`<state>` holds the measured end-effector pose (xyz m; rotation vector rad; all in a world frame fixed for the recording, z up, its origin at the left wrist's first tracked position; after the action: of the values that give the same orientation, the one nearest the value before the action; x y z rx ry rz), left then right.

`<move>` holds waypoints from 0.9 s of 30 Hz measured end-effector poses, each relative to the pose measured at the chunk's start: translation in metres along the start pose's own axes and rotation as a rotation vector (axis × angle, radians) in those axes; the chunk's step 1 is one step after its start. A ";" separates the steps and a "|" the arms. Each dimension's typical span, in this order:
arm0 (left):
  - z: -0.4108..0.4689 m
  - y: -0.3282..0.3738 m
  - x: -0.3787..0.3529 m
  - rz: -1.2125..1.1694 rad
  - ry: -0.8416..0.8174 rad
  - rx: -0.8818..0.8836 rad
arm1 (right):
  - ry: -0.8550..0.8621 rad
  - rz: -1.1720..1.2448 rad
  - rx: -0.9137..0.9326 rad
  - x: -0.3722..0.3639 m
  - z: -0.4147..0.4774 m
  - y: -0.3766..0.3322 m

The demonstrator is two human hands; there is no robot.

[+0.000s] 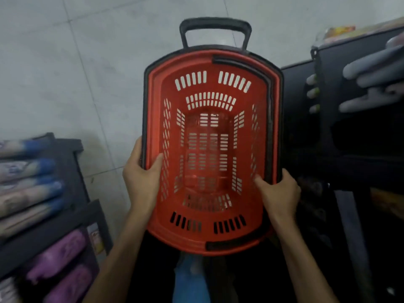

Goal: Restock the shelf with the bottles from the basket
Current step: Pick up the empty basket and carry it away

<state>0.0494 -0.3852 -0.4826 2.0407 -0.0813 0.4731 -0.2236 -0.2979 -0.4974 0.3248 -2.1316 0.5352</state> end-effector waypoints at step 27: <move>0.030 0.667 0.253 0.252 0.053 -0.645 | 0.214 0.276 0.592 0.536 -0.186 -0.472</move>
<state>0.1234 -0.7089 0.1494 1.3881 -0.4093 0.5694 -0.2019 -0.6369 0.1570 0.2813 -1.7824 1.3076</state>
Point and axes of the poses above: each hand's wrist, its own z-axis towards the middle knuckle, its own x-axis out of the back of the hand, y = z × x, the point moved 1 cm from there along z, towards the middle knuckle, and after that the axes turned 9 degrees about -z, right-handed, at the moved point
